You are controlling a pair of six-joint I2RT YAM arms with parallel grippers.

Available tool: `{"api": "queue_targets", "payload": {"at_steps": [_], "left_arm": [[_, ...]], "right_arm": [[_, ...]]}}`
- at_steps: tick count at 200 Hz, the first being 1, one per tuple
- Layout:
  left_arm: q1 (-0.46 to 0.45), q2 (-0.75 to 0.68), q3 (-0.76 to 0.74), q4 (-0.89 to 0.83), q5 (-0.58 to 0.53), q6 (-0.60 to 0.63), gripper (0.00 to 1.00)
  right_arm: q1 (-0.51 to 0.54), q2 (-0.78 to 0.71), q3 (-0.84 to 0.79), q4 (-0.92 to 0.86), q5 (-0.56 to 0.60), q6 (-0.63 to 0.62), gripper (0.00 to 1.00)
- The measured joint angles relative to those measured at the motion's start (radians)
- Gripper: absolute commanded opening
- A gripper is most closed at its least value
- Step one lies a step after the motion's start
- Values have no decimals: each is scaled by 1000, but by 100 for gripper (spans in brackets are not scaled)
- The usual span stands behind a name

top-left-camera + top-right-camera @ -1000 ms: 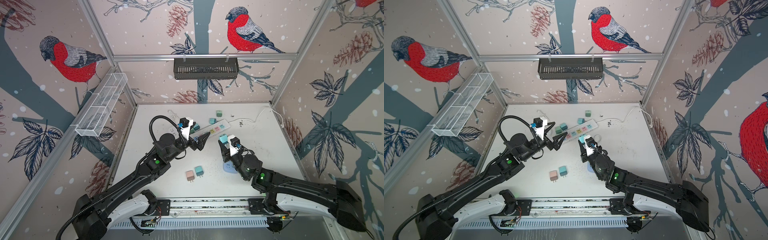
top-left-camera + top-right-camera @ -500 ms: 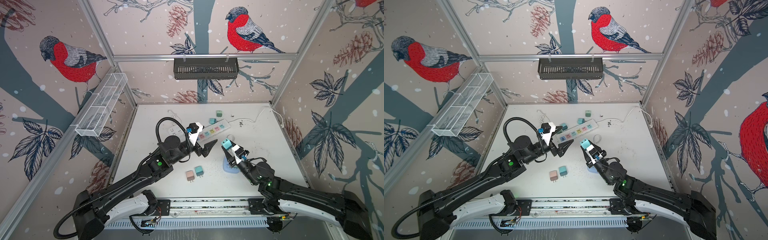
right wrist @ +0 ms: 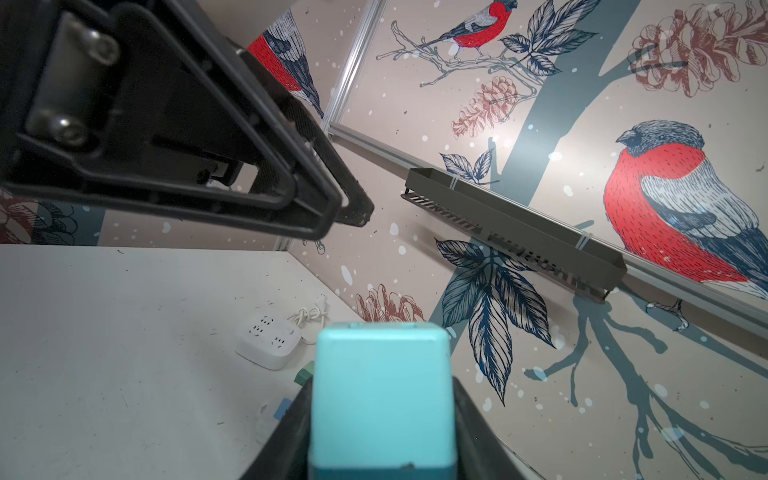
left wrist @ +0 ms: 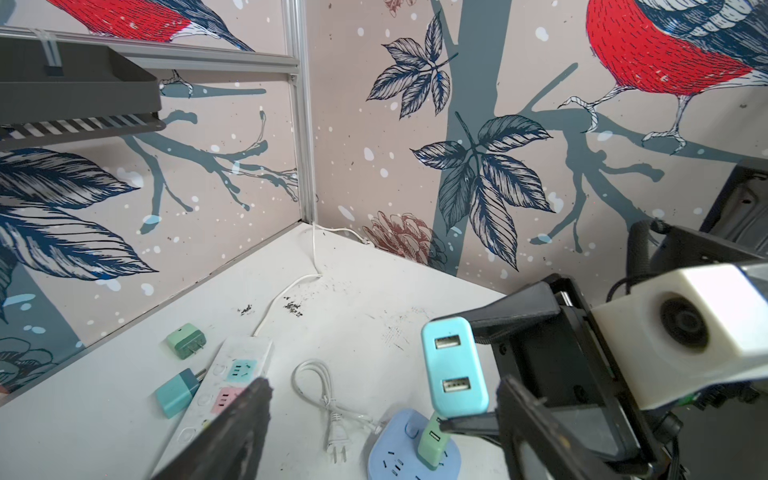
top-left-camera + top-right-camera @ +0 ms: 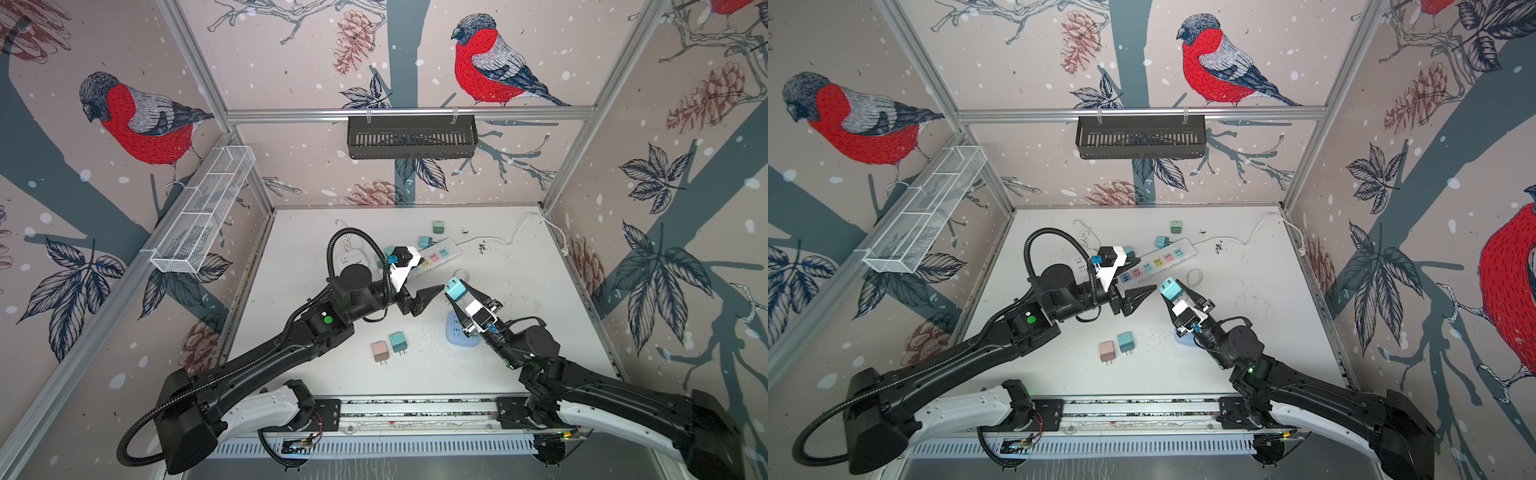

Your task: Insert the plug

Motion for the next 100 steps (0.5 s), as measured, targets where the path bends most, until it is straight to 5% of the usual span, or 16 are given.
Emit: {"api": "queue_targets", "payload": {"at_steps": [100], "left_arm": [[-1, 38, 25, -7, 74, -1, 80]], "right_arm": [[6, 21, 2, 46, -130, -78, 2]]}}
